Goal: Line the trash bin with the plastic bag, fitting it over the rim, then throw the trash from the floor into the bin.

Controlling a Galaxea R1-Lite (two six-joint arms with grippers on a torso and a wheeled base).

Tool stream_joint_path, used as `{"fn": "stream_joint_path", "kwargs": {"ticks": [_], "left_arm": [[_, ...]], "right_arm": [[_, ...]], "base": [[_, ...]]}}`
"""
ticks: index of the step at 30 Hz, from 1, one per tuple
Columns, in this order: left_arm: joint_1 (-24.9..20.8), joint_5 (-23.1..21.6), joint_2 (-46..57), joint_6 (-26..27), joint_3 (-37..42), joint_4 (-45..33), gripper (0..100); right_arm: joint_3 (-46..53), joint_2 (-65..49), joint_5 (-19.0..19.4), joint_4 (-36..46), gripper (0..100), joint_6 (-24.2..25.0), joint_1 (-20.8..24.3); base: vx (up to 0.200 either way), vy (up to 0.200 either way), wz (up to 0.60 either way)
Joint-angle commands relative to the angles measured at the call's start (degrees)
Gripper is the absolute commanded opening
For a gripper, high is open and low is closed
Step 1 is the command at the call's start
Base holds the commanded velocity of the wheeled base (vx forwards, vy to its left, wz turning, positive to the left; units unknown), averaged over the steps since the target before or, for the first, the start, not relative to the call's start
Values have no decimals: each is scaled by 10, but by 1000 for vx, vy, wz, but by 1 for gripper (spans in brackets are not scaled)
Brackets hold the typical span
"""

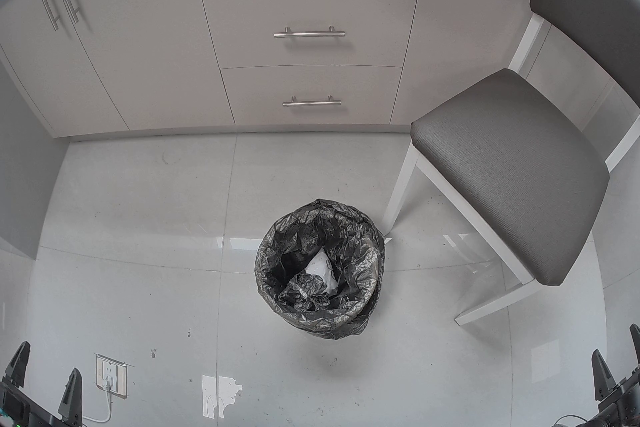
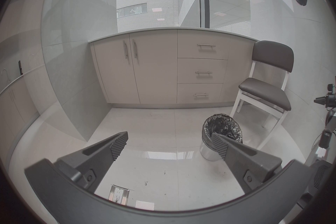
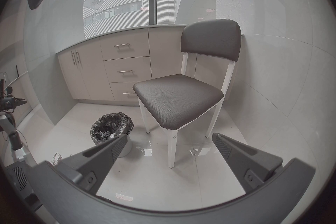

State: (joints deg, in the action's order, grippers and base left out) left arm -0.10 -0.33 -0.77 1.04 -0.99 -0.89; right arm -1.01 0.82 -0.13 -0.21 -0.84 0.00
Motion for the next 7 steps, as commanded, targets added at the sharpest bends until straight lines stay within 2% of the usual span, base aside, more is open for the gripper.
{"fn": "stream_joint_path", "kwargs": {"ticks": [1,7], "left_arm": [[0,0,8,0,6,0,100],[0,0,8,0,6,0,100]], "right_arm": [[10,-6,0,0,100,1,0],[10,-7,-2,-1,100,8,0]], "base": [[0,0,0],[0,0,0]]}}
